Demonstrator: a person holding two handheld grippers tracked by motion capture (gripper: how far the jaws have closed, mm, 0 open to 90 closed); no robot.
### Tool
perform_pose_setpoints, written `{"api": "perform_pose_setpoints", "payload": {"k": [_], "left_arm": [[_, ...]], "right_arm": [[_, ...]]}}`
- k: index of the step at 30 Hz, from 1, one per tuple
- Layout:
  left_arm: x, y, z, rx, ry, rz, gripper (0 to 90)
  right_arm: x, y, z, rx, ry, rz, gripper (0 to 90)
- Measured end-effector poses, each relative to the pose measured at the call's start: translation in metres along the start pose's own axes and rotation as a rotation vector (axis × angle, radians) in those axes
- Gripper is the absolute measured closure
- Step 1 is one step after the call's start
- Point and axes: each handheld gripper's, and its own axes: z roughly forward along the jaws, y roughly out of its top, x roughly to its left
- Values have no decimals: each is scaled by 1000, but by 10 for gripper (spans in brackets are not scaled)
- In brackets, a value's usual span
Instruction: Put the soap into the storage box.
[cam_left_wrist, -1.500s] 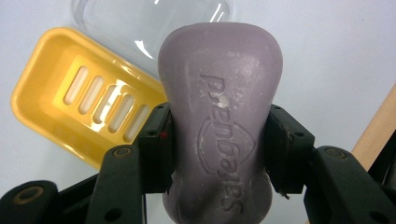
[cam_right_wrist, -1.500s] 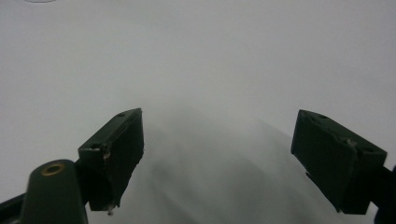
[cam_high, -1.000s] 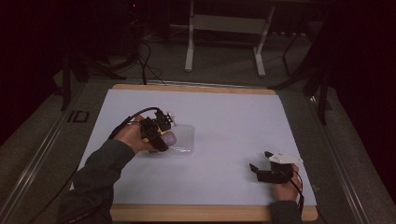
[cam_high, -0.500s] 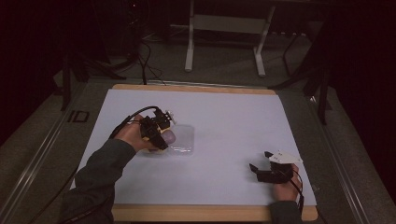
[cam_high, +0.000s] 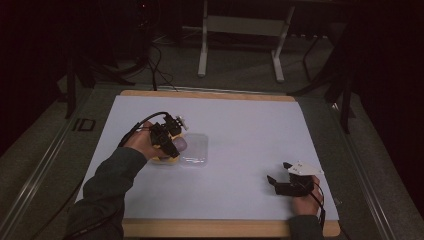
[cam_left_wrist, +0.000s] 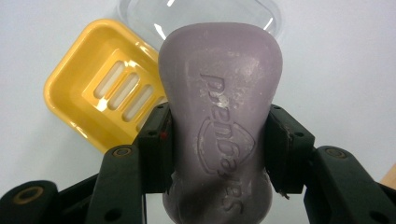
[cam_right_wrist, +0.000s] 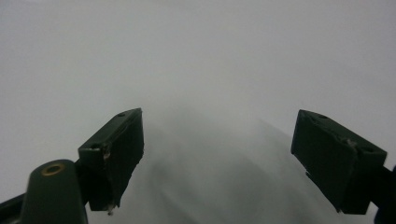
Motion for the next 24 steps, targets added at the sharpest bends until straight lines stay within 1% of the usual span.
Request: {"api": "perform_pose_setpoints", "payload": {"k": [7,9,13,21,22,24], "left_arm": [[4,-1,3,-2,2,-14,500],[5,-1,3,-2,0,-24,500],[8,-1,4,-3,-2,-28,500],[15,-2,8,-9,-1,-59,500],[16,-2,9,-13,-3,-70,500],[16,-1,10,-14,-5,-73,500]], "right_arm": [[0,0,0,1,1,0,169],[0,0,0,1,0,0,169],[0,0,0,1,0,1,168],[0,0,0,1,2,0,168],[0,0,0,1,2,0,169],[0,0,0,1,2,0,169]]}}
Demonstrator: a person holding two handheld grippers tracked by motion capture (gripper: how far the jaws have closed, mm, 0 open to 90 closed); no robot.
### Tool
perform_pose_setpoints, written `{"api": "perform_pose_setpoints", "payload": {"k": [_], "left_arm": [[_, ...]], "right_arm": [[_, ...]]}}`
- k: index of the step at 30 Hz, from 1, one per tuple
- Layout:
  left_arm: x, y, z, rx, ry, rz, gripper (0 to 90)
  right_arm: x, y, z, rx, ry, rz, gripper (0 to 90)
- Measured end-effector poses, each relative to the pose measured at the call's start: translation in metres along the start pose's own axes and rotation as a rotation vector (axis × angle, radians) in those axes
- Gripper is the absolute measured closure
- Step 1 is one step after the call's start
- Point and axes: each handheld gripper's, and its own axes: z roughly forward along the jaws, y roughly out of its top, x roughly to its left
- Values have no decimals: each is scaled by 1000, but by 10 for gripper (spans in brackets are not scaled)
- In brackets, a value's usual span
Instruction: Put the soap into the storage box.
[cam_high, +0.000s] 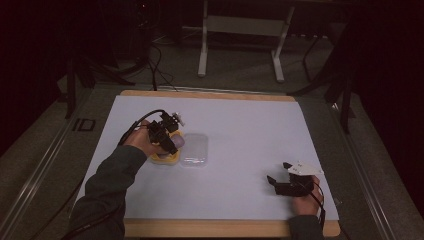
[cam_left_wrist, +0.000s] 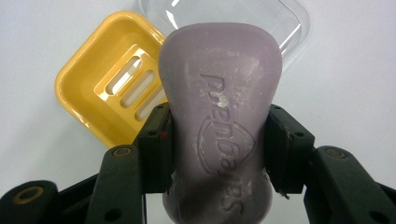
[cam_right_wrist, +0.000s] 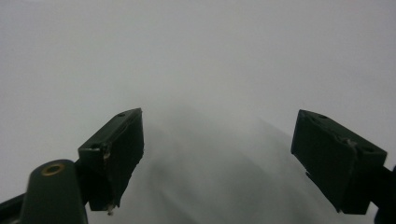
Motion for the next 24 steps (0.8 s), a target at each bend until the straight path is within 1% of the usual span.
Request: {"api": "perform_pose_setpoints", "payload": {"k": [1,3,4,6,7,17,24], "left_arm": [[0,0,1,-4,-2,-7,500],[1,0,1,0,-1,-6,499],[4,0,2,-5,-4,-21,500],[6,0,4,-9,-2,-36,500],[6,0,4,-9,-2,-36,500],[18,0,13,-9,-7,-84,500],[22,2,18,-14,-13,-113,500]], "right_arm": [[0,0,0,0,0,0,168],[0,0,0,0,-1,0,169],[0,0,0,0,-2,-2,168],[0,0,0,1,-3,-3,168],[0,0,0,1,-3,-3,168],[1,0,0,1,-3,-3,169],[0,0,0,1,-2,-3,169]]}}
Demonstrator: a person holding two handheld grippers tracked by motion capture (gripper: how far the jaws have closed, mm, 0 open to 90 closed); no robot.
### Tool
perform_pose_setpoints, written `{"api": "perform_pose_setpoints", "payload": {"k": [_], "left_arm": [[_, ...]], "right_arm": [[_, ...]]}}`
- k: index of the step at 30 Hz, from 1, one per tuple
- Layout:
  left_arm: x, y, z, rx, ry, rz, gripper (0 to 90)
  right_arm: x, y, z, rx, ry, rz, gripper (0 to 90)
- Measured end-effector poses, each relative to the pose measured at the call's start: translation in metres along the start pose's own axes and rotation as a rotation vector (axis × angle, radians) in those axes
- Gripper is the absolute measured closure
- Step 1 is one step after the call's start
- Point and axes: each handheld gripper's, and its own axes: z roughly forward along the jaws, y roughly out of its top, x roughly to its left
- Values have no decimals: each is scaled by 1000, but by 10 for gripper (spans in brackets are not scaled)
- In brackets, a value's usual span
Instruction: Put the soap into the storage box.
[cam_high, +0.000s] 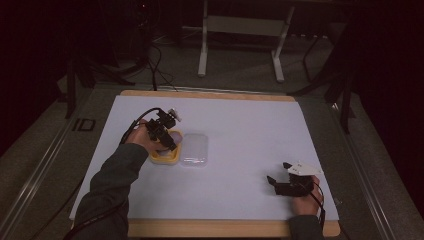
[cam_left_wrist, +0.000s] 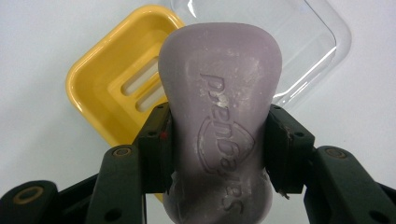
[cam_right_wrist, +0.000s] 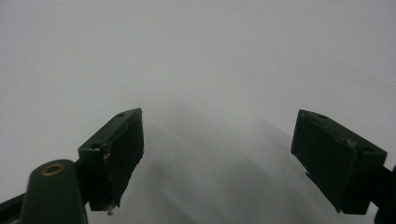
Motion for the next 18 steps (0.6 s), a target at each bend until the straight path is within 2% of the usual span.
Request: {"api": "perform_pose_setpoints", "payload": {"k": [7,13,15,18], "left_arm": [[4,2,5,5,-2,-25,500],[10,3,12,25,0,-56,499],[14,3,17,30,-6,-78,499],[16,3,20,29,-9,-86,499]], "right_arm": [[0,0,0,1,-1,0,169],[0,0,0,1,-1,-1,169],[0,0,0,0,0,0,168],[0,0,0,0,0,0,169]]}}
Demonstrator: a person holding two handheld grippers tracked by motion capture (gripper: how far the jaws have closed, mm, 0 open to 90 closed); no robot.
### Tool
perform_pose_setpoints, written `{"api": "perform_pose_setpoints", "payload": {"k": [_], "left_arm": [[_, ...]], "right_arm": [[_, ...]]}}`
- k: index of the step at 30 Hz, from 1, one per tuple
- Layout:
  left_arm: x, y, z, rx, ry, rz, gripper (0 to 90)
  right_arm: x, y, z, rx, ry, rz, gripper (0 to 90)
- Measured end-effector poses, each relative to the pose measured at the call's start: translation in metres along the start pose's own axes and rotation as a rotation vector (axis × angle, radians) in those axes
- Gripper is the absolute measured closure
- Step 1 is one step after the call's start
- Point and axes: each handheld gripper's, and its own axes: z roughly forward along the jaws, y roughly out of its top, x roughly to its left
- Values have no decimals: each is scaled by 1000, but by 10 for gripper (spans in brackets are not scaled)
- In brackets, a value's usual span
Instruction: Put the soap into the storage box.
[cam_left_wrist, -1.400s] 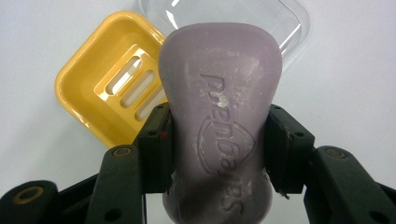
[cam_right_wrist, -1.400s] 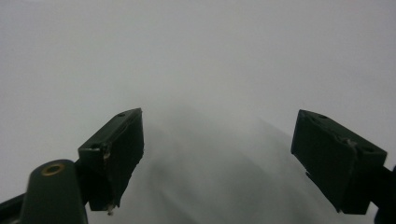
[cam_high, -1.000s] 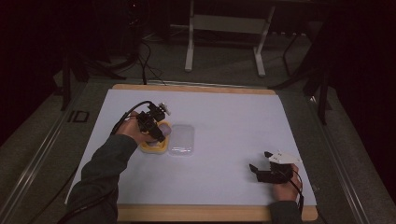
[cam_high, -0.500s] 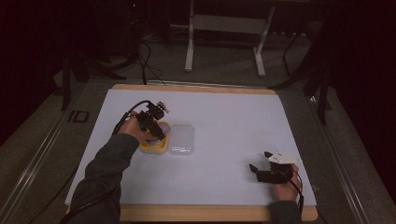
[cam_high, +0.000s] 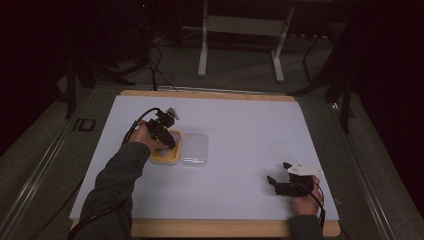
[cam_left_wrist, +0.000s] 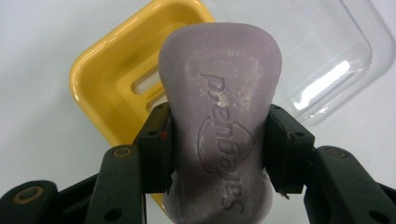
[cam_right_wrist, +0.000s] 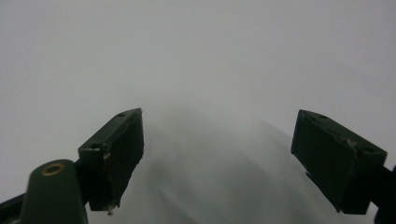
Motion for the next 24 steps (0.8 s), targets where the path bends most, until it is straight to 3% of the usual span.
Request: {"api": "perform_pose_setpoints", "payload": {"k": [16,19,21,22,24], "left_arm": [[11,-3,20,15,11,-73,490],[11,-4,23,38,6,-77,421],[12,-5,25,40,-1,-91,421],[13,-7,23,23,-20,-106,356],[13,-9,22,12,-20,-104,347]], "right_arm": [[0,0,0,0,0,0,169],[0,0,0,0,0,0,169],[0,0,0,-1,0,0,169],[0,0,0,-1,0,1,168],[0,0,0,1,-1,0,169]]}}
